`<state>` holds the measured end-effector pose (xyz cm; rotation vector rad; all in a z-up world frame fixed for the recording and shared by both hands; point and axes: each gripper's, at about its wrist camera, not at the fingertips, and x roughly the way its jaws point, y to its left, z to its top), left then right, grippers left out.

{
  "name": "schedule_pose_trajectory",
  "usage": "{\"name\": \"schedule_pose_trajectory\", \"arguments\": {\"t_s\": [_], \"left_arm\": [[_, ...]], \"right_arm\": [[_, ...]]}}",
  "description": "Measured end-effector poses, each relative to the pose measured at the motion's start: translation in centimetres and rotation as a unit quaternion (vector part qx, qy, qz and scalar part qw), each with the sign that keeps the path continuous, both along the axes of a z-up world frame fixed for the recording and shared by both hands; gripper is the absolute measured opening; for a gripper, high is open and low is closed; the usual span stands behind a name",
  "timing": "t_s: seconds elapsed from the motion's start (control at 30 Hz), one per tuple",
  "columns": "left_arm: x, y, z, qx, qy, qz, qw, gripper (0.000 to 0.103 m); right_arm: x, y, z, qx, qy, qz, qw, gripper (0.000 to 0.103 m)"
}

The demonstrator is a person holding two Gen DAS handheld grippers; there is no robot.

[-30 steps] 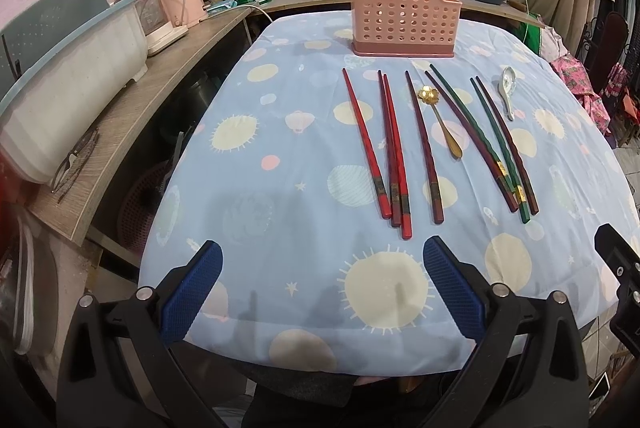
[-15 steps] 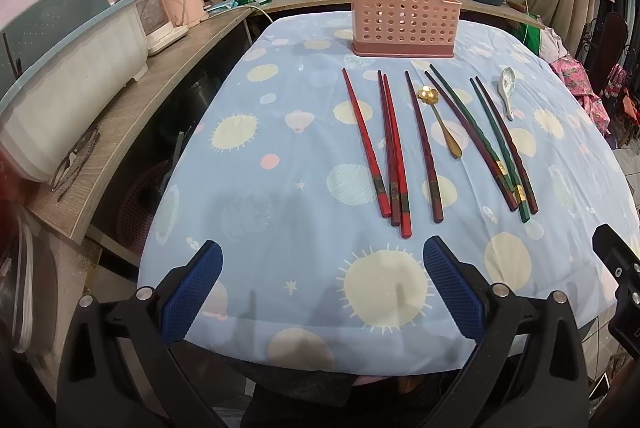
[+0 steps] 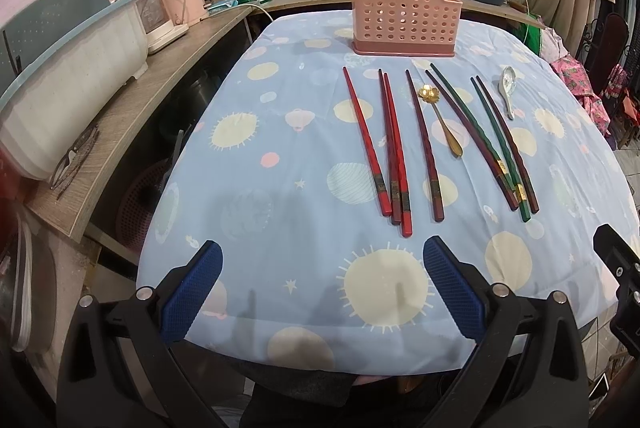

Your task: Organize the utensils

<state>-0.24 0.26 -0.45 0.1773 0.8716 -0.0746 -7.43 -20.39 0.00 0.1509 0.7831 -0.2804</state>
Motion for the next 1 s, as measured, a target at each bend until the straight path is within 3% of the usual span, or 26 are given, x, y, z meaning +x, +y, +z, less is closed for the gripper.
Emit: {"name": "schedule_pose_trajectory", "arguments": {"t_s": [1.0], "left_arm": [[0.19, 0.10, -0.39, -0.003, 0.005, 0.000, 1.0000, 0.096]], "right_arm": [[-0.03, 0.06, -0.48, 0.004, 0.001, -0.001, 1.000, 0.096]]}}
